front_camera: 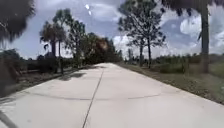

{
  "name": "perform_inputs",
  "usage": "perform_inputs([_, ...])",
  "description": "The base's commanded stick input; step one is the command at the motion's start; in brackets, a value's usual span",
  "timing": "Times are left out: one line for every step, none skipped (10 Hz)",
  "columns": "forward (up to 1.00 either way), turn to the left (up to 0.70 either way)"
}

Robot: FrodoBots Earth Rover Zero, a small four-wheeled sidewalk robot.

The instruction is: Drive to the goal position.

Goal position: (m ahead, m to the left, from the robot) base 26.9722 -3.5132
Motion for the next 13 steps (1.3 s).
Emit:
perform_inputs([0.85, 0.0])
perform_inputs([0.85, 0.0])
perform_inputs([0.85, 0.0])
perform_inputs([0.85, 0.0])
perform_inputs([0.85, 0.0])
perform_inputs([0.85, 0.0])
perform_inputs([0.85, 0.0])
perform_inputs([0.85, 0.0])
perform_inputs([0.85, 0.0])
perform_inputs([0.85, 0.0])
perform_inputs([0.85, 0.0])
perform_inputs([0.85, 0.0])
perform_inputs([0.85, 0.0])
